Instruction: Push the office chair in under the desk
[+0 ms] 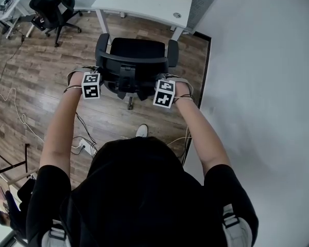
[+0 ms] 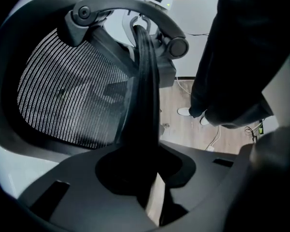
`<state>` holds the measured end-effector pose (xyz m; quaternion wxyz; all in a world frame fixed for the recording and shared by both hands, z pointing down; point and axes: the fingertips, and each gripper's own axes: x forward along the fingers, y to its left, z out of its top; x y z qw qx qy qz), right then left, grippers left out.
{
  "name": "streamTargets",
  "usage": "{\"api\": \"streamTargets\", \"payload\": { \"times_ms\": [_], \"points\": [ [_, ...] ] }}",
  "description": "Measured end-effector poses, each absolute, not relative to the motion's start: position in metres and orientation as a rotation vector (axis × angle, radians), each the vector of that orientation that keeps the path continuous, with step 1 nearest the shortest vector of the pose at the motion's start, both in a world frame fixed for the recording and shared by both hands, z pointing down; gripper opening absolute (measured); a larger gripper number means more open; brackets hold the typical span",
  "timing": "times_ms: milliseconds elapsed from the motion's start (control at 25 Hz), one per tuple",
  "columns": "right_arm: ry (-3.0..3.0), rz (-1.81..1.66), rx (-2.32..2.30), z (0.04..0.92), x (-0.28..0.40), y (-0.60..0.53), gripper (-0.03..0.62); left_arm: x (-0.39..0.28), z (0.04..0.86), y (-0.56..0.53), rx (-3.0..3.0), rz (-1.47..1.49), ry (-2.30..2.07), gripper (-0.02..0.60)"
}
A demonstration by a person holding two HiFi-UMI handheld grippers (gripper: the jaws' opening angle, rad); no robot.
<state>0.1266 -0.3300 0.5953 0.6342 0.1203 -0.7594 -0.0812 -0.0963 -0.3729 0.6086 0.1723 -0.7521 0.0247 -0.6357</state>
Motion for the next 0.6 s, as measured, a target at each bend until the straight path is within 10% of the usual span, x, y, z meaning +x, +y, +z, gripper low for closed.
{"api": "streamTargets", "payload": {
  "times_ms": [600],
  "points": [
    [-1.76,-0.16,0.338,0.622,0.113,-0.359,0.098,-0.107,0.633,-0.415,-2.084,-1.761,0.04,0.078]
  ]
}}
